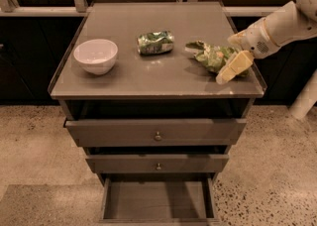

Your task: Place green jalapeno chip bag into bottom drawer

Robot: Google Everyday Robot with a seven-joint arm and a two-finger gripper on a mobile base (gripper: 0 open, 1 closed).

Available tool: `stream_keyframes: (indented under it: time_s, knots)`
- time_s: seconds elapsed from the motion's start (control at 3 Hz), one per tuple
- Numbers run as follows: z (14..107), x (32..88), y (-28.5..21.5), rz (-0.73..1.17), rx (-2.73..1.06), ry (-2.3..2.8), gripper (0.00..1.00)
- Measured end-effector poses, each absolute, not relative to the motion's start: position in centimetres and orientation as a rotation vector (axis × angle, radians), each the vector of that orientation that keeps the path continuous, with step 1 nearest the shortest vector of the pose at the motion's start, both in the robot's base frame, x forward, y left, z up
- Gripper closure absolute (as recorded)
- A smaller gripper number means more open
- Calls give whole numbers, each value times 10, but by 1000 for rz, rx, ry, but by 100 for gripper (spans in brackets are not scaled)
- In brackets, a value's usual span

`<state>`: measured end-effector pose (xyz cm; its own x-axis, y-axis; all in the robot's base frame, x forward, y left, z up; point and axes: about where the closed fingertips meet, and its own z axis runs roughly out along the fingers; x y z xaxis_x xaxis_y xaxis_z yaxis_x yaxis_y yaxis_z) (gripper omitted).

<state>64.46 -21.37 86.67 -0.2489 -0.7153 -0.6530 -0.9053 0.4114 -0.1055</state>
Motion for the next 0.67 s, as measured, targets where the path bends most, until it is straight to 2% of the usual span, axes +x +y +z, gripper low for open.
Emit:
stream_keyframes:
  time_s: [0.33,0.67]
  knots:
    - [849,648,-211,435,-1404,2064,0]
    - [847,648,-211,441,-1409,2067,16]
